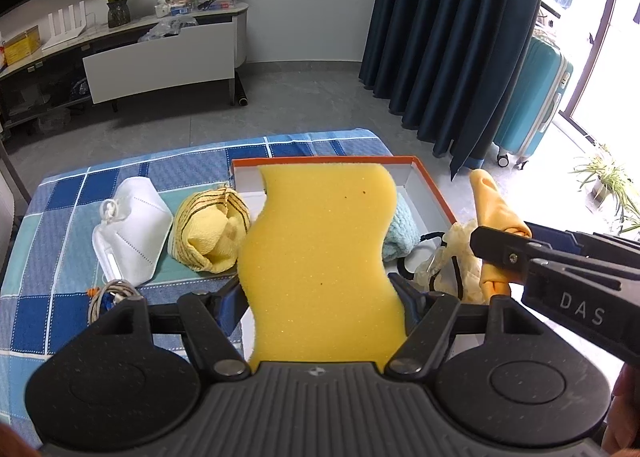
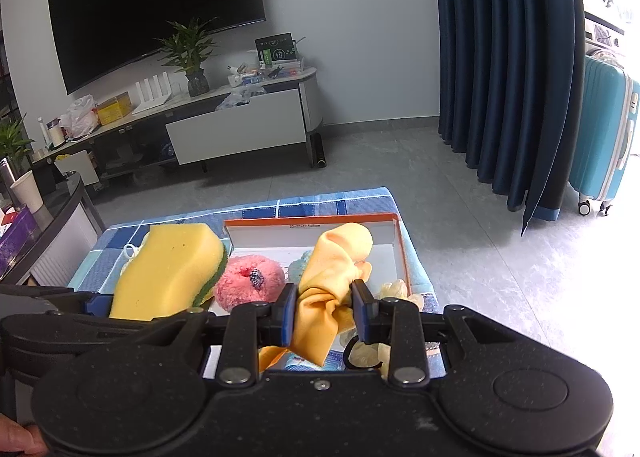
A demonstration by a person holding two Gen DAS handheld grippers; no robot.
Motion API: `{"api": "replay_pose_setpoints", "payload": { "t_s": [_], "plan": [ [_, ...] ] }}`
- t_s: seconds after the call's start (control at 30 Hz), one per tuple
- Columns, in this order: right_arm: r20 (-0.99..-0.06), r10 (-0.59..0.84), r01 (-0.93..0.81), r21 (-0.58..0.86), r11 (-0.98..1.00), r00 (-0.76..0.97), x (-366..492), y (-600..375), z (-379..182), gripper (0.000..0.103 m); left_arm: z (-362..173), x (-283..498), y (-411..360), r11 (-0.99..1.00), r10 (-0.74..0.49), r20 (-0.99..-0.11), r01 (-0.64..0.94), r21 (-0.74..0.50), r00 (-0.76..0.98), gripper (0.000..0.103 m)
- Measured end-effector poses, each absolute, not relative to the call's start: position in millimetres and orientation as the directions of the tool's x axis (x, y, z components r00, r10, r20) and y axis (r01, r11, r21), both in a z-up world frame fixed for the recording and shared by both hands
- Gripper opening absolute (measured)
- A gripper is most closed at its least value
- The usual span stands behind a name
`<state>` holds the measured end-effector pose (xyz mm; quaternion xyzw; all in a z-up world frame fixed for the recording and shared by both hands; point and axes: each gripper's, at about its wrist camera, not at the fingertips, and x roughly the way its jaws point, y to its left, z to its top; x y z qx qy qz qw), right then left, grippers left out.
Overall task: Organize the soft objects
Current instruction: 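Lower sponge into box and open left tool while right tool releases cloth into box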
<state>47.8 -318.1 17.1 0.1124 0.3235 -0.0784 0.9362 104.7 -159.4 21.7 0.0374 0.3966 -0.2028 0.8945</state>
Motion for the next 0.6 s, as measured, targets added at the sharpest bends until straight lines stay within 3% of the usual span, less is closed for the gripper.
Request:
{"api": "replay_pose_setpoints", "payload": {
  "t_s": [0.6],
  "plan": [
    [-0.639,-0.083,0.240,0.164,0.957,0.765,83,-337,5,0.037,17,148,-182,0.903,-0.347,-0.735,0.419,-0.095,0.583,0.074]
  ]
}}
